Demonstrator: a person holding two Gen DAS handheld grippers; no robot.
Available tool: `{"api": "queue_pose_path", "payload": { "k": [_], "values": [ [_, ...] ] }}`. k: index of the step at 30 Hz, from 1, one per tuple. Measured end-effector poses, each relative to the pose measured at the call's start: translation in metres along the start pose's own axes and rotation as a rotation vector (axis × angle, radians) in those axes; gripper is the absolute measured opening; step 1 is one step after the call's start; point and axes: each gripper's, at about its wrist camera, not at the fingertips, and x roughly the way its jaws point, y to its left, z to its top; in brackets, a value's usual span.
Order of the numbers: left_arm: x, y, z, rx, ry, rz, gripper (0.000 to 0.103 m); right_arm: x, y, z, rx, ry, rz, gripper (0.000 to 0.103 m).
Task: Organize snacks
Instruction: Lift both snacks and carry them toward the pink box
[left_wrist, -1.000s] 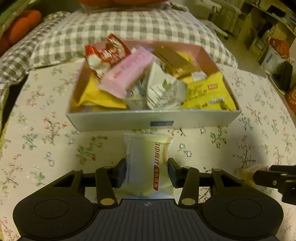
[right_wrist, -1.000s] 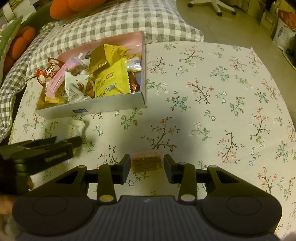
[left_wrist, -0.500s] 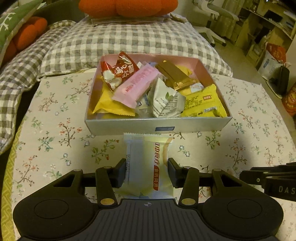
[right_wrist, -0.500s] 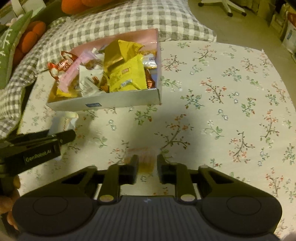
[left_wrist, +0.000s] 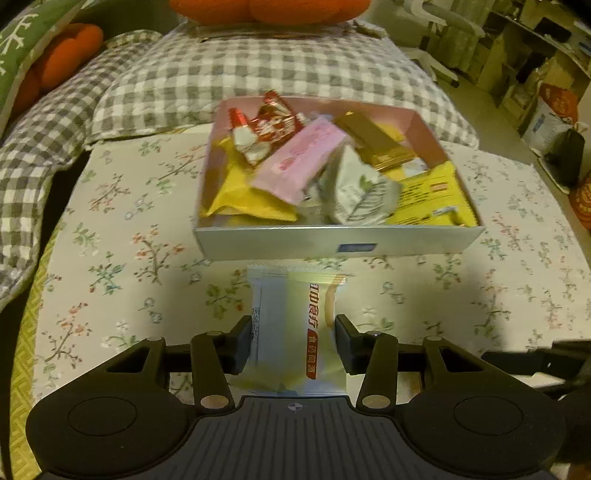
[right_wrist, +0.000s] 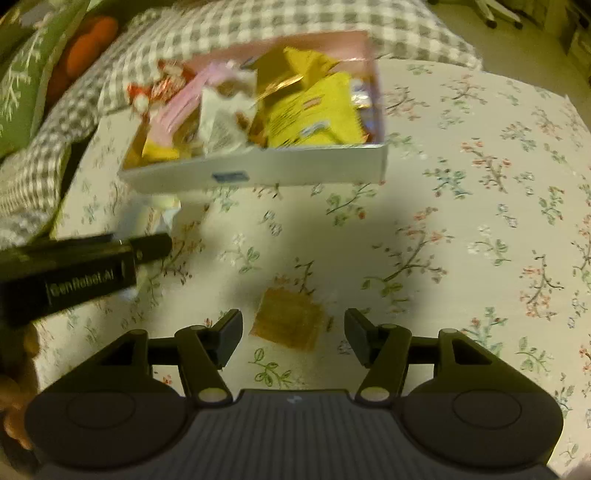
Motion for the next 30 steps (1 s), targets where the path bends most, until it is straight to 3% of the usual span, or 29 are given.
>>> {"api": "queue_pose_path", "payload": {
  "k": [1,2,4,6,13,22,26,30],
  "values": [
    [0.001,0.003,0.000,-0.004,0.003,0.006,0.044,0.007,0.003,-0.001,0.001,0.021,-0.013,0.053],
    [0.001,0.005,-0.001,-0.008,0.005,0.010,0.044,0.006,0.008,-0.003,-0.021,-0.011,-0.029,0.053],
    [0.002,0.009,-0.001,-0.014,0.007,0.017,0.044,0.008,0.018,-0.003,-0.066,-0.013,-0.068,0.040],
    [0.001,0.012,-0.002,-0.019,0.004,0.015,0.044,0.005,0.016,0.001,-0.053,0.000,-0.064,0.037],
    [-0.006,0.005,0.000,0.015,-0.025,0.000,0.044,-0.008,-0.003,0.008,0.015,-0.032,-0.044,0.037],
    [-0.022,-0.006,0.009,0.063,-0.097,-0.022,0.044,-0.040,-0.020,0.019,0.074,-0.115,0.047,0.037],
    [-0.029,0.002,0.019,0.055,-0.146,-0.004,0.044,-0.046,-0.039,0.026,0.137,-0.143,0.030,0.037],
    [-0.026,0.004,0.028,0.035,-0.160,-0.048,0.044,-0.044,-0.045,0.033,0.155,-0.158,0.033,0.037]
  ]
}}
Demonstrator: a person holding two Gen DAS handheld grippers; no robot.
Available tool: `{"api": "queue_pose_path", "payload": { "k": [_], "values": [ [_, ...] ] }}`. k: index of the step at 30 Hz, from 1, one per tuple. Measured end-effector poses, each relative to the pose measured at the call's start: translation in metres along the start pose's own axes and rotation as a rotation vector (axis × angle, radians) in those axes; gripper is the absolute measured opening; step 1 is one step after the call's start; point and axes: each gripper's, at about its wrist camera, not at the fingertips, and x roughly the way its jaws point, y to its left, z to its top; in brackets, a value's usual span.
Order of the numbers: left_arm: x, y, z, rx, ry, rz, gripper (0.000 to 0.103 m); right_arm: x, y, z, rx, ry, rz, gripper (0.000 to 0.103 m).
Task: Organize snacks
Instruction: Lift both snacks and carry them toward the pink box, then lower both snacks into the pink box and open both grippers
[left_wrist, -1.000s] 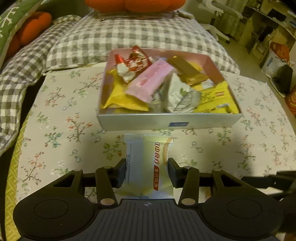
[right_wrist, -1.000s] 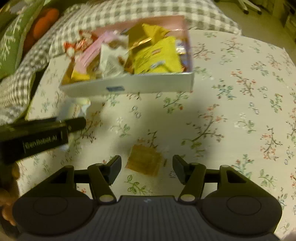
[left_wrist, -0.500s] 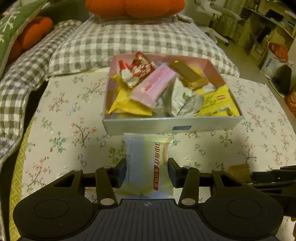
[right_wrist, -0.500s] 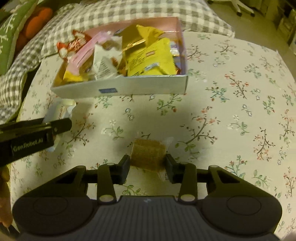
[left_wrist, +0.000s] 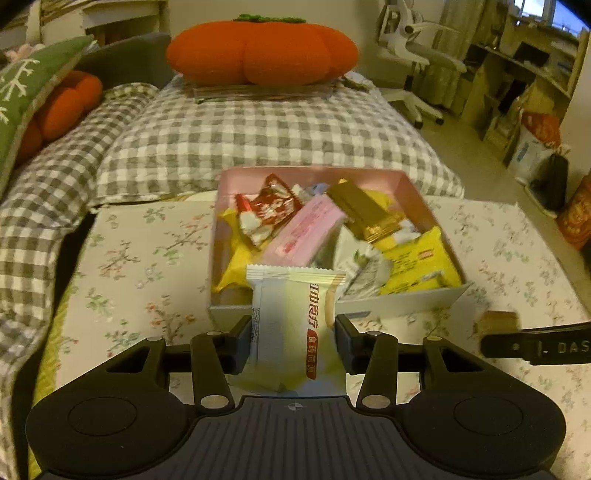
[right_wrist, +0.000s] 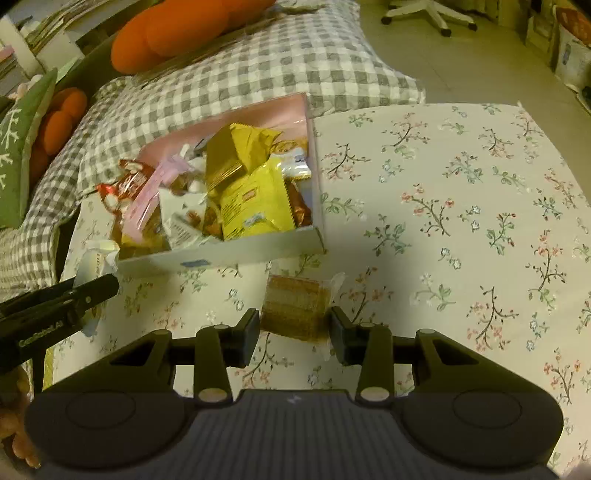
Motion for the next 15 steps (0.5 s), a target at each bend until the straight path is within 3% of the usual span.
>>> {"api": "queue_pose_path", "payload": {
  "k": [7,15],
  "values": [
    [0.010,-0.004,0.017,-0.006,-0.028,-0.090,0.044,0.001,0.010,0.018,-0.004,-0.029,0.094,0.037],
    [0.042,-0.008,0.030,0.007,-0.029,-0.130,0.044,0.017,0.021,0.033,-0.016,-0.027,0.150,0.037]
  ]
}}
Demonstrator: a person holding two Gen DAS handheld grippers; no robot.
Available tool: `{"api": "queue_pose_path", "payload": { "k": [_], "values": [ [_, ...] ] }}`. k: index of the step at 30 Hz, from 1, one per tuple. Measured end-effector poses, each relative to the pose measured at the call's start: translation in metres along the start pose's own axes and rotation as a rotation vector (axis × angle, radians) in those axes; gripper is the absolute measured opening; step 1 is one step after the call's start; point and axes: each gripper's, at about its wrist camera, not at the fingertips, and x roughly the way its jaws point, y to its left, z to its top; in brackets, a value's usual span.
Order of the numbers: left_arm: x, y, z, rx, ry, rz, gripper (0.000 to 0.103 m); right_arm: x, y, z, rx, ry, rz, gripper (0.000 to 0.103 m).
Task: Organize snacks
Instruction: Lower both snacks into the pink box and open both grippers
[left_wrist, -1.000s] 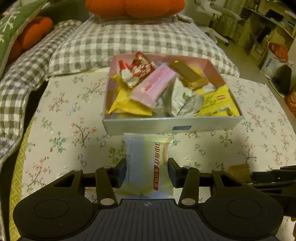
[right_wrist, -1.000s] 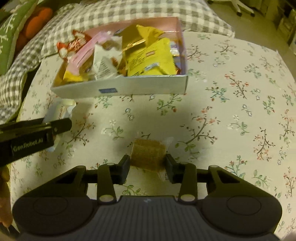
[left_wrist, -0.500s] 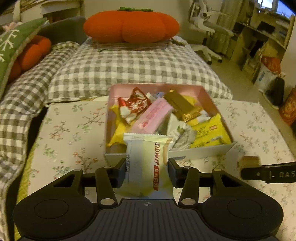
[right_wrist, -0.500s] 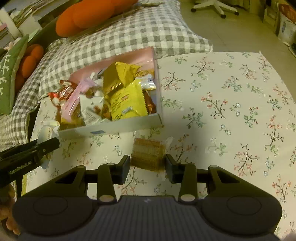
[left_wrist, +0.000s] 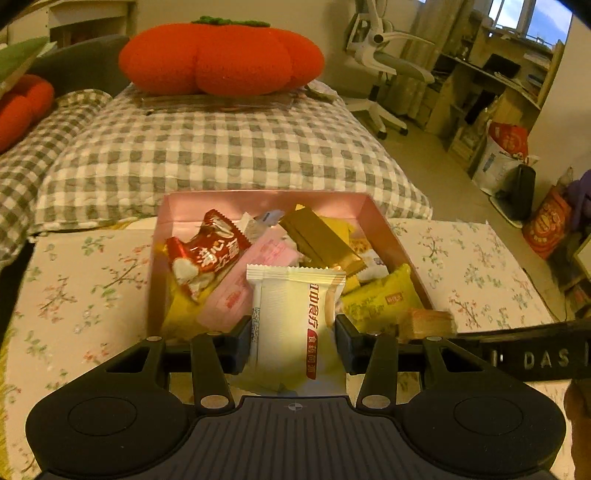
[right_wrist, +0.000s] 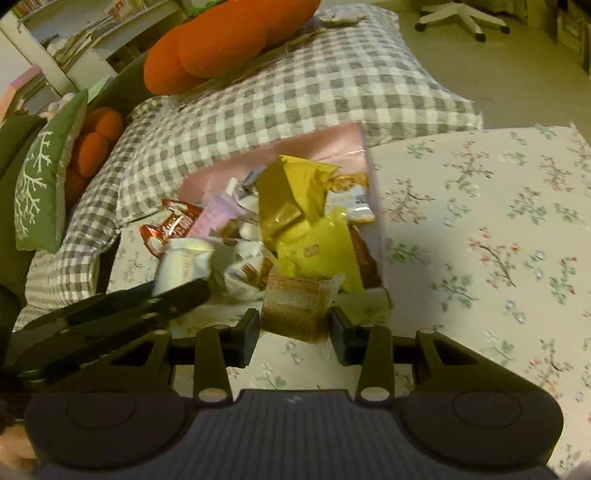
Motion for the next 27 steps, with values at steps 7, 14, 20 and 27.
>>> {"api": "queue_pose_path", "payload": {
  "k": [7,14,20,27],
  "values": [
    [0.026,0.012,0.002,-0.004,-0.047,-0.003,0.044,0.028,0.006,0.009,-0.002,-0.017,0.023,0.037],
    [0.043,0.013,0.012,0.048,-0.109,0.010,0.045,0.040,-0.004,0.013,0.050,-0.097,0.021,0.037],
    [0.028,0.017,0.008,0.030,-0.113,-0.011,0.063,0.026,-0.004,0.014,0.067,-0.110,0.007,0.053],
    [-0.012,0.013,0.013,0.043,-0.128,0.037,0.069,-0.008,-0.001,0.017,0.094,-0.133,-0.016,0.053]
  ]
}}
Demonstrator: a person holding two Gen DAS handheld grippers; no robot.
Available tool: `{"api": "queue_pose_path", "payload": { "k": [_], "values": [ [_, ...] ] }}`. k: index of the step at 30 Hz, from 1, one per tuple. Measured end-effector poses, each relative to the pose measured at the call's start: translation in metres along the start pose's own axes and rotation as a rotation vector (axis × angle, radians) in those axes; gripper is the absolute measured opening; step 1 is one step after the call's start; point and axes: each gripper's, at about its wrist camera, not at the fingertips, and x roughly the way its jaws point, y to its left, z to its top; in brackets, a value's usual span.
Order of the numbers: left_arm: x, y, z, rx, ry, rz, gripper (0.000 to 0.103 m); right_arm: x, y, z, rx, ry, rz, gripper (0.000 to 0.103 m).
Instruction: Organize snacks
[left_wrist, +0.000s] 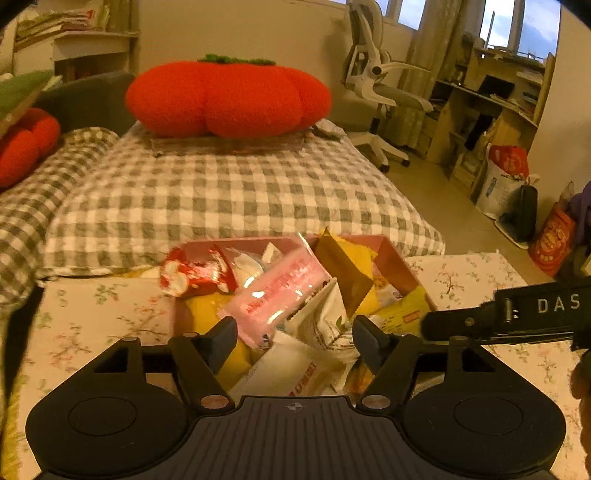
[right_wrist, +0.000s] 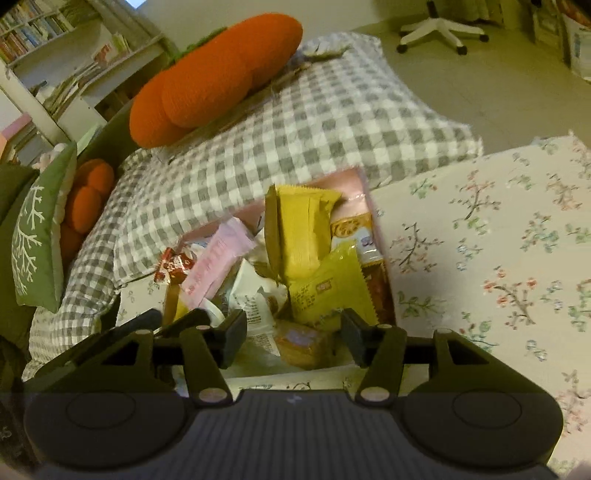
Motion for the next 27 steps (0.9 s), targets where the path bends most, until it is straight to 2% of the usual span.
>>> {"api": "queue_pose_path", "payload": {
  "k": [3,8,10,12,13,14,17,19,22,25,27],
  "values": [
    [-0.024,0.002,0.008,0.000,-0.013,0.050,0.069,-0.017,-0.001,-0.006,0.008,0.010,-0.016,0.053],
    [-0.066,0.012,-0.005,-0.091,-0.007,0.042,0.071,-0.037,-0.004,-0.027,0.037,0.065,-0.025,0.057],
    [-0.077,0.011,-0.017,-0.125,0.042,0.063,0.071,-0.040,0.002,-0.036,0.023,0.095,-0.010,0.059],
    [-0.083,0.007,-0.024,-0.144,0.104,0.135,0.072,-0.045,0.011,-0.045,0.010,0.109,0.019,0.059],
    [-0.089,0.006,-0.027,-0.151,0.111,0.160,0.076,-0.050,0.015,-0.049,0.003,0.108,0.035,0.060],
    [-0.096,0.003,-0.029,-0.156,0.107,0.174,0.081,-0.055,0.020,-0.052,-0.011,0.101,0.044,0.061],
    [-0.121,-0.008,-0.037,-0.132,0.077,0.214,0.085,-0.075,0.033,-0.063,-0.071,0.054,0.042,0.066],
    [-0.137,-0.019,-0.045,-0.103,0.059,0.253,0.086,-0.088,0.040,-0.070,-0.108,0.016,0.029,0.067],
    [-0.155,-0.030,-0.057,-0.076,0.040,0.252,0.087,-0.102,0.044,-0.081,-0.154,-0.047,-0.019,0.072],
    [-0.162,-0.037,-0.065,-0.037,0.028,0.260,0.087,-0.110,0.049,-0.088,-0.203,-0.080,-0.038,0.073],
    [-0.162,-0.040,-0.068,-0.004,0.024,0.286,0.087,-0.114,0.049,-0.092,-0.211,-0.092,-0.042,0.078]
  ]
}}
